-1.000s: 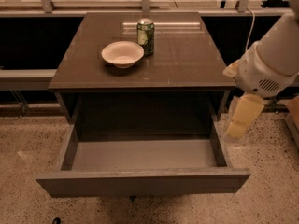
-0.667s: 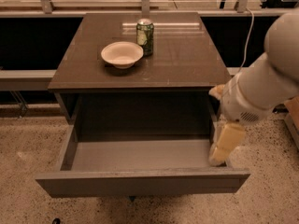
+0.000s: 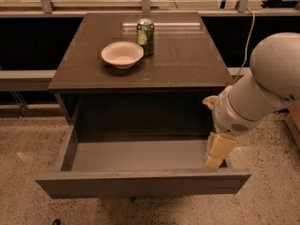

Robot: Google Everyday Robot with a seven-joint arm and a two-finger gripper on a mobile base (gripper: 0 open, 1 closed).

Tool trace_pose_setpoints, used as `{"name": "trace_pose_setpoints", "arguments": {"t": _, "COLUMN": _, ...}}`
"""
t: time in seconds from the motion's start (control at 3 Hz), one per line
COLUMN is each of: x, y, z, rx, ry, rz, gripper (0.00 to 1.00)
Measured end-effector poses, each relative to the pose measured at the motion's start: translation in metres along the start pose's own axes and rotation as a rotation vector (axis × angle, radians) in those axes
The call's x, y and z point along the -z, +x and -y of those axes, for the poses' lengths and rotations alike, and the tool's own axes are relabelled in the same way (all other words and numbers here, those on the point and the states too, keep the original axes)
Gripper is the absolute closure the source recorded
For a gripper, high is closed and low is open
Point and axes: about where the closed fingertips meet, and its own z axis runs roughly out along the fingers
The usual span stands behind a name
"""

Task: Close top drawer

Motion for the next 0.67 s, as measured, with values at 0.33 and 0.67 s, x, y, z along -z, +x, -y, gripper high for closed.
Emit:
{"name": "trace_pose_setpoints", "arguments": {"t": 0.33, "x": -0.028, "y": 0.003, "z": -0.015, "rx": 0.035, "ry": 0.018, "rz": -0.003, "gripper": 0.0}}
{"name": "trace_pose_setpoints", "arguments": {"t": 0.67, "x": -0.072, "y": -0.006, "z": -0.027, "rx": 0.108, "ry": 0.064, "rz": 0.013, "gripper": 0.0}}
